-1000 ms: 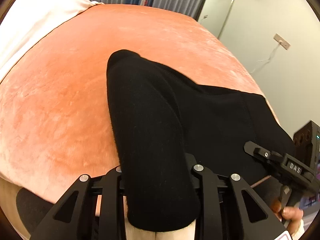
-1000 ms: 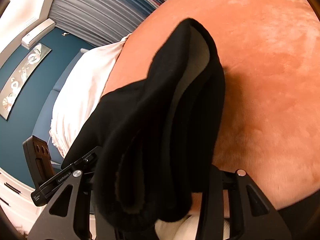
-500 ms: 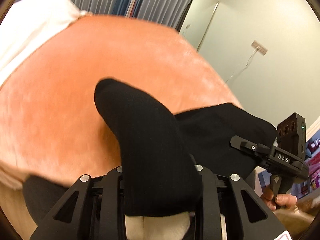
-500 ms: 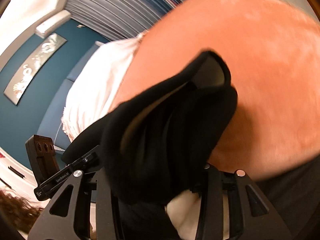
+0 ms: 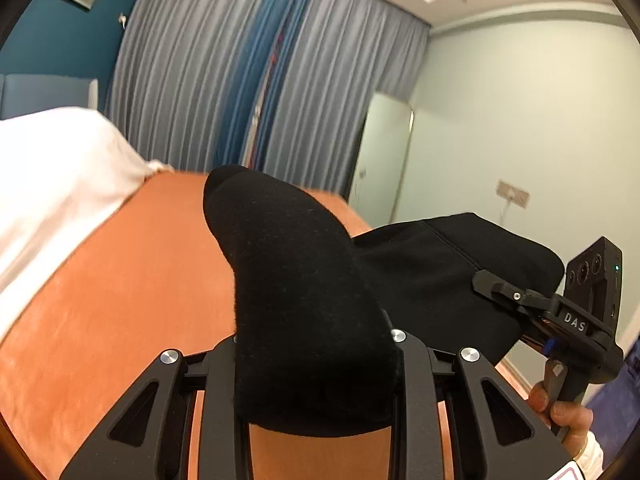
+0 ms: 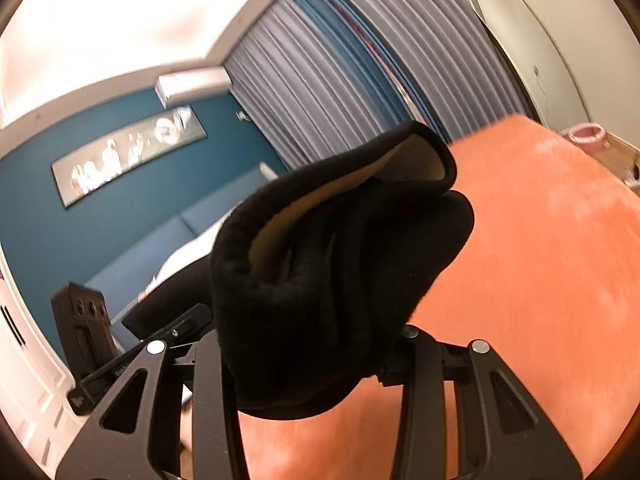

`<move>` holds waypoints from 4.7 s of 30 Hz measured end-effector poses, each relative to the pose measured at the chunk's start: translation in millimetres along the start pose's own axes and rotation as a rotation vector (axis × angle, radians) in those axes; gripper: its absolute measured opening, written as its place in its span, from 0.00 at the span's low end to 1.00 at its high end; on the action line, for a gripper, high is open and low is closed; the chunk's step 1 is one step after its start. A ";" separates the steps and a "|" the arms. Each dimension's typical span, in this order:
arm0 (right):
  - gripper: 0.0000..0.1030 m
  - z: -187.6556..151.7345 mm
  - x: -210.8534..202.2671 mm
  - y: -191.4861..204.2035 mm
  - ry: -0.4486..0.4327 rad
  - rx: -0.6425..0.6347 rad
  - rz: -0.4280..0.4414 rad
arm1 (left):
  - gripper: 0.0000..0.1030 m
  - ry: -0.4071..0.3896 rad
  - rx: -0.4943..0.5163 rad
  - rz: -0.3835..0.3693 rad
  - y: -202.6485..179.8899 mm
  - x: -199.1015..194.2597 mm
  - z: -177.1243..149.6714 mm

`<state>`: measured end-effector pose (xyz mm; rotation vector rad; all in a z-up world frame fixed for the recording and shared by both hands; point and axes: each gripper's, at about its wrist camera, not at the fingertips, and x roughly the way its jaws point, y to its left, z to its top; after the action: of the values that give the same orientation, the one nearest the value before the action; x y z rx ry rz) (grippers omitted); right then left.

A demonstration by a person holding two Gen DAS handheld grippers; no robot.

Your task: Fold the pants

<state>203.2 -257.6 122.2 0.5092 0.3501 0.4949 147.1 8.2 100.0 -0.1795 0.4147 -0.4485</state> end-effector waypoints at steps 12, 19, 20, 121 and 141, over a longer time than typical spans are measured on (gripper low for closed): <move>0.36 -40.6 139.8 -181.7 0.060 0.205 -0.055 | 0.26 0.140 -0.084 -0.034 103.1 217.3 -36.4; 0.42 -117.9 172.8 -270.3 0.286 0.458 -0.168 | 0.64 0.398 -0.360 -0.011 174.8 297.9 -139.5; 0.45 -119.3 174.3 -267.9 0.297 0.426 -0.181 | 0.65 0.390 -0.402 -0.040 183.4 297.7 -139.0; 0.95 -148.0 -64.0 82.4 0.112 -0.218 -0.653 | 0.90 0.142 0.063 0.473 -32.6 -61.9 -91.3; 0.95 -150.9 -70.6 94.0 0.094 -0.216 -0.649 | 0.89 0.122 0.073 0.459 -42.3 -76.8 -92.0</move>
<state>45.6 -166.8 63.2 0.1421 0.5194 -0.0750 28.7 -1.6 54.7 0.0166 0.5412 -0.0219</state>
